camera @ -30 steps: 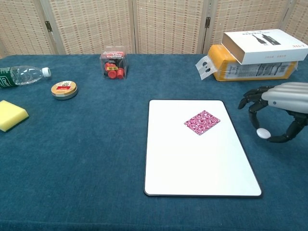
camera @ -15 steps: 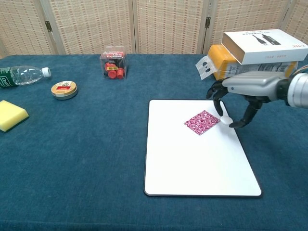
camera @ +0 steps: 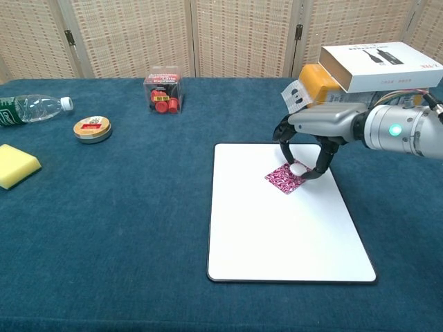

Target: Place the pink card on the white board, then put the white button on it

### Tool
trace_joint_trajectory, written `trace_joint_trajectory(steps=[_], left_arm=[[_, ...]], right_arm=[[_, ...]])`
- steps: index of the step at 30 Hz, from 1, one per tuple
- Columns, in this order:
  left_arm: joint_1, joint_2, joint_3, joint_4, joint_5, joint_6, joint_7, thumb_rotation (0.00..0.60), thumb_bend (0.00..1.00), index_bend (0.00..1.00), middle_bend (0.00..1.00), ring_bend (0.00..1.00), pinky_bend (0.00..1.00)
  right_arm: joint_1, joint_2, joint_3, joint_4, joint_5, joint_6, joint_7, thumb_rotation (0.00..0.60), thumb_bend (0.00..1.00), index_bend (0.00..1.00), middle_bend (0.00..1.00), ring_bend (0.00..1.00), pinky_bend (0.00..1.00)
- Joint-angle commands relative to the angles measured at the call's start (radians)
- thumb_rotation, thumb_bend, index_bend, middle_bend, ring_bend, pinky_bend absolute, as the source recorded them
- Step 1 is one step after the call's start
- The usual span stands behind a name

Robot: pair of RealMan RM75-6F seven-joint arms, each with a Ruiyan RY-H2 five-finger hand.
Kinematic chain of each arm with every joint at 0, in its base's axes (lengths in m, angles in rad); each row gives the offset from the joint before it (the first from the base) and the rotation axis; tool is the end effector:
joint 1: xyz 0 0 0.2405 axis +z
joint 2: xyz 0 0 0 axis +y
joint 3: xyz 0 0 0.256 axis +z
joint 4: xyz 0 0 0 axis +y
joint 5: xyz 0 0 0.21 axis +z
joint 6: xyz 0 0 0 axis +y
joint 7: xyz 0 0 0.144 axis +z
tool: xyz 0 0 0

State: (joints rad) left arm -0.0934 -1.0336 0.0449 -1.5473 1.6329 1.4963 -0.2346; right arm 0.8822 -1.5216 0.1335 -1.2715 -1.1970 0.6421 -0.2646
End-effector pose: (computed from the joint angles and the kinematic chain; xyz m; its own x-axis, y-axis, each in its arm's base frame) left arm -0.3191 0.1637 0.1745 0.3314 0.0999 0.9382 0.9399 -0.1219 -0.3190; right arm -0.1590 -0.3816 -0.0286 0.6713 -0.3375 0.6599 -0.7146 -0.5311 0.4553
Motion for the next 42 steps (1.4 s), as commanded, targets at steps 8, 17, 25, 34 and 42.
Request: trace_joint_trajectory(steps=[8,17,25,34,42], left_arm=[[-0.004,-0.002,-0.002,0.002,-0.009,-0.012,0.008,0.600,0.29,0.00,0.07,0.11,0.22],[-0.006,-0.002,-0.006,0.007,-0.017,-0.014,-0.001,0.600,0.29,0.00,0.07,0.11,0.22],[-0.005,-0.005,-0.006,0.004,-0.015,-0.014,0.015,0.600,0.29,0.00,0.07,0.11,0.22],[-0.002,-0.014,-0.008,-0.013,-0.024,-0.014,0.070,0.600,0.29,0.00,0.07,0.11,0.22],[0.000,-0.029,-0.014,-0.003,-0.011,0.007,0.085,0.600,0.29,0.00,0.07,0.11,0.22]], right_arm=[[0.024,-0.038,-0.003,0.058,0.020,-0.010,-0.005,0.600,0.19,0.49,0.14,0.00,0.00],[0.041,-0.046,-0.012,0.083,0.019,-0.033,0.006,0.600,0.15,0.09,0.08,0.00,0.00],[-0.016,0.087,-0.006,-0.082,-0.005,0.084,0.020,0.600,0.13,0.01,0.06,0.00,0.00],[-0.205,0.222,-0.071,-0.250,-0.132,0.374,0.065,0.600,0.12,0.01,0.05,0.00,0.00],[-0.481,0.219,-0.167,-0.203,-0.219,0.744,0.090,0.600,0.12,0.00,0.02,0.00,0.00]])
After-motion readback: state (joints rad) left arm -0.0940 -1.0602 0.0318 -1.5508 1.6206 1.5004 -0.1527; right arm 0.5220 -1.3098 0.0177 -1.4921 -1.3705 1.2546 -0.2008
